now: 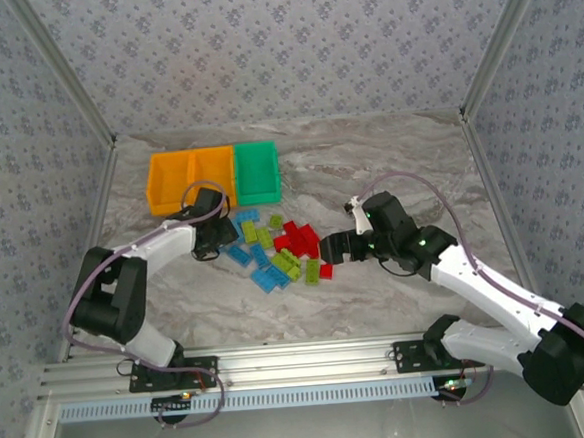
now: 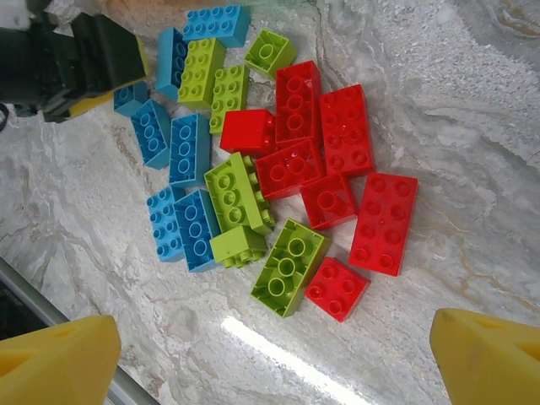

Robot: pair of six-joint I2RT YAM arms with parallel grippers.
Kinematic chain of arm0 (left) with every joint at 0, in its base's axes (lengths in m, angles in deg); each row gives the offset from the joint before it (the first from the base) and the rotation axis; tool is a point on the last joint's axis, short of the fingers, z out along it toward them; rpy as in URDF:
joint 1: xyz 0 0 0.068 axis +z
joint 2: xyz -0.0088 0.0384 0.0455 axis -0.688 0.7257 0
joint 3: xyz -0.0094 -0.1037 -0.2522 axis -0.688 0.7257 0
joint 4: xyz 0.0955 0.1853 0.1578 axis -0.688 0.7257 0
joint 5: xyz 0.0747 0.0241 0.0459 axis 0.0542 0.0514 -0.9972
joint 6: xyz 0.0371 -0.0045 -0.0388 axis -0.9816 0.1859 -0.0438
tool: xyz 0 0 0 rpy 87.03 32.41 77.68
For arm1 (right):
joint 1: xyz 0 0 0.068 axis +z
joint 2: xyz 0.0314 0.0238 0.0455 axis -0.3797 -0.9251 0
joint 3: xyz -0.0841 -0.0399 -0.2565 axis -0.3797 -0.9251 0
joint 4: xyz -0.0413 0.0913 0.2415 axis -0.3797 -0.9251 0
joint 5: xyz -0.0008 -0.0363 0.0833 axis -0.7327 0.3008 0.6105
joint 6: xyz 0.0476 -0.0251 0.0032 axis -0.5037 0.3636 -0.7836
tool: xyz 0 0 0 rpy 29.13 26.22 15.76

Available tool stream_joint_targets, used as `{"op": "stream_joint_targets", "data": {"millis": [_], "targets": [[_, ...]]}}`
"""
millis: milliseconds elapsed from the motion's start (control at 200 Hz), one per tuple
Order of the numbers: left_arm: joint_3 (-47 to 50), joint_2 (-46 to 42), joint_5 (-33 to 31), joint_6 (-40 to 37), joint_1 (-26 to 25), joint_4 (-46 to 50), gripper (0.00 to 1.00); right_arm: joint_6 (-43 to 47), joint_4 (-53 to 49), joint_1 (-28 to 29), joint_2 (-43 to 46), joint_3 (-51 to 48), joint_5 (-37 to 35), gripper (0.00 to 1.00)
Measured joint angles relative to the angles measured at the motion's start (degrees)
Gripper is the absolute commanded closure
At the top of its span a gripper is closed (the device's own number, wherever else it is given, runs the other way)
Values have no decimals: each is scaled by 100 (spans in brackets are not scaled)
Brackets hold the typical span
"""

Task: Sort the legos into containers by color

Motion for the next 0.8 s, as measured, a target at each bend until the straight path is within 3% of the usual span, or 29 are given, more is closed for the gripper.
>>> {"op": "stream_joint_targets", "data": {"millis": [250,415,675,805], "targets": [[72,118,79,-42,2,-129,60,-66,-13,11,79,-4,-138,3],[181,48,55,-103,7,-107,68,-79,-13,13,79,-4,-184,3],[7,-715,-264,-280,92,356,72,-109,-7,39,243,-4,-269,3],[-664,-979,-656,-452,616,350,73,-118,52,46,479,-4,-367,3]]}}
